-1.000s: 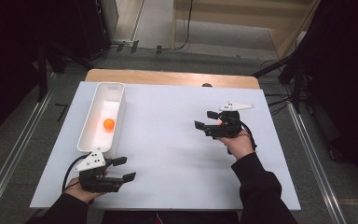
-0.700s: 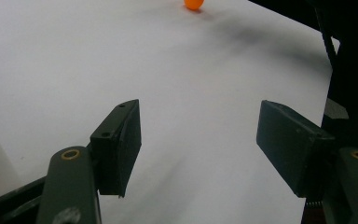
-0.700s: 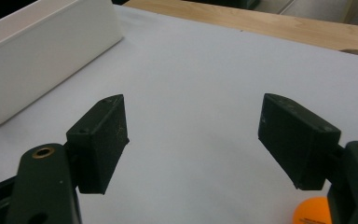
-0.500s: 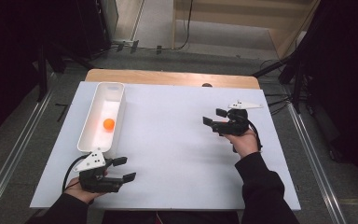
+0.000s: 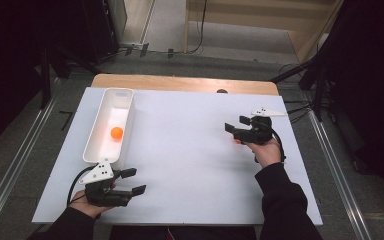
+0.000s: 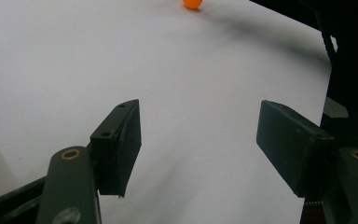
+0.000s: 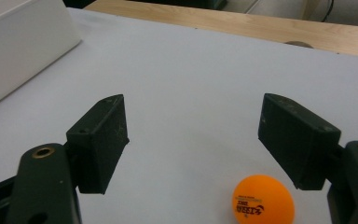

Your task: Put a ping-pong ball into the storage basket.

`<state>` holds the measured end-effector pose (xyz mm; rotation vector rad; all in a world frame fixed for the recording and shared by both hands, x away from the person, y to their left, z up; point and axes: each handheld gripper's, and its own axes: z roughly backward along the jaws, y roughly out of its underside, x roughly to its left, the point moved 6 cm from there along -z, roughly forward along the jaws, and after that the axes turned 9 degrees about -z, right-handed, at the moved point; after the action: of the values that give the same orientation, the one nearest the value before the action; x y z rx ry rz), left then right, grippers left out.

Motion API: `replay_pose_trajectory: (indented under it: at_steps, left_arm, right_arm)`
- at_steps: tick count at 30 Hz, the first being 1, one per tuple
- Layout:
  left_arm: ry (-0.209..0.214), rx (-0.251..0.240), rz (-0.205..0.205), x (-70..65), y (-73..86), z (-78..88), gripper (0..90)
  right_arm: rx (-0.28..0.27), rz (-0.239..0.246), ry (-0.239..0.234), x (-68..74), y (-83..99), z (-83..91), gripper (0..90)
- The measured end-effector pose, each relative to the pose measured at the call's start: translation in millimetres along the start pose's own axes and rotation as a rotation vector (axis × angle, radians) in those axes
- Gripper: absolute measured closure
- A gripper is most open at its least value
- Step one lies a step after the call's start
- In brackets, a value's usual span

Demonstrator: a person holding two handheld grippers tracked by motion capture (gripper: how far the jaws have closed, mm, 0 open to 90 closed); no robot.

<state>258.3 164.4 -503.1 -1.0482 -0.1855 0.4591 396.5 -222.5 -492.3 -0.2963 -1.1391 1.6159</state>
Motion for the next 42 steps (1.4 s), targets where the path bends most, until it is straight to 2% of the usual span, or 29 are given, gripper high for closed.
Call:
replay_pose_trajectory:
  at_steps: [16, 21, 25, 42]
  left_arm:
    - [0.003, 0.001, -0.001, -0.6, 0.2, -0.6, 31.4]
    - [0.004, 0.001, -0.002, -0.6, 0.2, -0.6, 31.4]
    - [0.006, 0.001, -0.001, -1.1, 0.2, -0.9, 31.3]
    - [0.008, -0.002, 0.000, -1.4, 0.2, -1.4, 31.4]
  right_arm:
    - [-0.003, -0.056, 0.085, -24.3, 5.7, -0.1, 22.4]
    - [-0.011, -0.077, 0.117, -27.2, 6.3, -0.5, 22.3]
    - [-0.021, -0.071, 0.150, -30.3, 6.7, -1.8, 22.2]
    - [-0.035, -0.106, 0.201, -35.8, 16.6, -6.5, 22.3]
